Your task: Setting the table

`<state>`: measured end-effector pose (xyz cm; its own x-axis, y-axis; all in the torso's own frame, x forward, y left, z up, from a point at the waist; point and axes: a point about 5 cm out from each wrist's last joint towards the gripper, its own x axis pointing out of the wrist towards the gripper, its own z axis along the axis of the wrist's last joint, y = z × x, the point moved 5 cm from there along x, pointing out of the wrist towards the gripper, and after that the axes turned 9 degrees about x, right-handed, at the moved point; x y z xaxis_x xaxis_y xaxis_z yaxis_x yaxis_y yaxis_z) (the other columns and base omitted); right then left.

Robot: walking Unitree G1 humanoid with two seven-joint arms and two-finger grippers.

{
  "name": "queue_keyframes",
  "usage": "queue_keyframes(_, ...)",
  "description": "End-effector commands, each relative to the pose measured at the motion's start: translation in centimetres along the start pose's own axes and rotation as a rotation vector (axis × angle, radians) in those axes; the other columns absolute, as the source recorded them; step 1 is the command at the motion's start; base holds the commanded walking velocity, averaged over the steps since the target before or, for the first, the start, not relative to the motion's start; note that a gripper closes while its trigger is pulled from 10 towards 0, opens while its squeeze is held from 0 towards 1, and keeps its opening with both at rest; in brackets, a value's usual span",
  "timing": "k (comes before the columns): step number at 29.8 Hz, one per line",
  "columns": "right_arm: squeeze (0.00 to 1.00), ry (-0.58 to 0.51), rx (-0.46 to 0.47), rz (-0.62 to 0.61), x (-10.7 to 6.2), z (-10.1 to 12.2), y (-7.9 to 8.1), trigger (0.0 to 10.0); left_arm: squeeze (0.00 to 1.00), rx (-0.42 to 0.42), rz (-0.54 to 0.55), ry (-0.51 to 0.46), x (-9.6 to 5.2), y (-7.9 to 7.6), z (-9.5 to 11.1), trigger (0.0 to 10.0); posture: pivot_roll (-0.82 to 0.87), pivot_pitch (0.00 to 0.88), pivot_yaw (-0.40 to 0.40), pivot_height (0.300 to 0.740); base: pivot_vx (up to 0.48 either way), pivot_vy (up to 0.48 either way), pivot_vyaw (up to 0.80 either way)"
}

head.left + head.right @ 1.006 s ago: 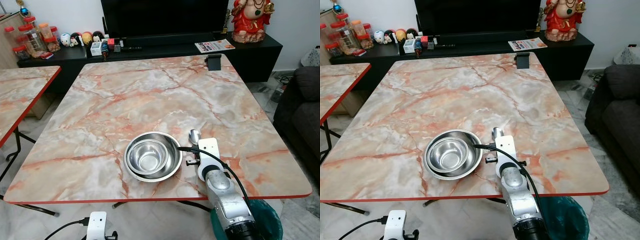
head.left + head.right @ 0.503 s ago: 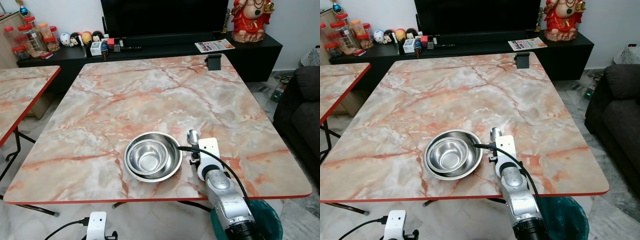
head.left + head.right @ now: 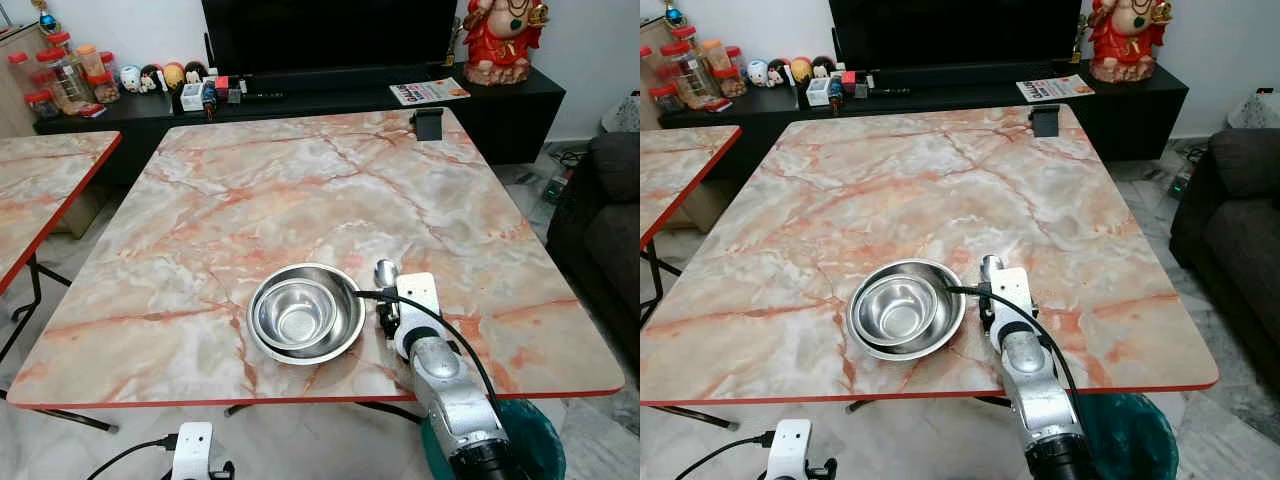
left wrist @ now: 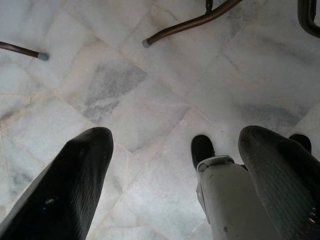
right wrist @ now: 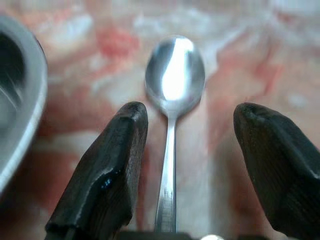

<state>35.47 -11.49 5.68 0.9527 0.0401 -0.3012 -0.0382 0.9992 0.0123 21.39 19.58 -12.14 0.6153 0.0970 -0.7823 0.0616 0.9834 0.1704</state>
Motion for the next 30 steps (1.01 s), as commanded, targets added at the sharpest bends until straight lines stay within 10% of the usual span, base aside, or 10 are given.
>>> queue_keyframes(1,0.00,-0.135,0.002,0.062,-0.1,3.0,1.5,10.0,0.00,0.020,0.007,0.008,0.0,0.5,0.0,10.0,-0.05,0.003,0.083,0.736,0.000,0.000,0.00)
queue_keyframes(15,0.00,-0.506,0.027,0.182,-2.2,8.4,3.9,10.0,0.00,-0.003,0.001,-0.001,0.0,0.3,0.1,10.0,-0.04,0.000,0.085,0.736,0.000,0.000,0.00)
queue_keyframes(30,0.00,-0.609,0.026,0.202,-2.5,10.0,3.9,10.0,0.00,-0.002,-0.006,0.003,0.0,0.2,0.0,10.0,-0.05,0.000,0.068,0.736,0.000,0.000,0.00)
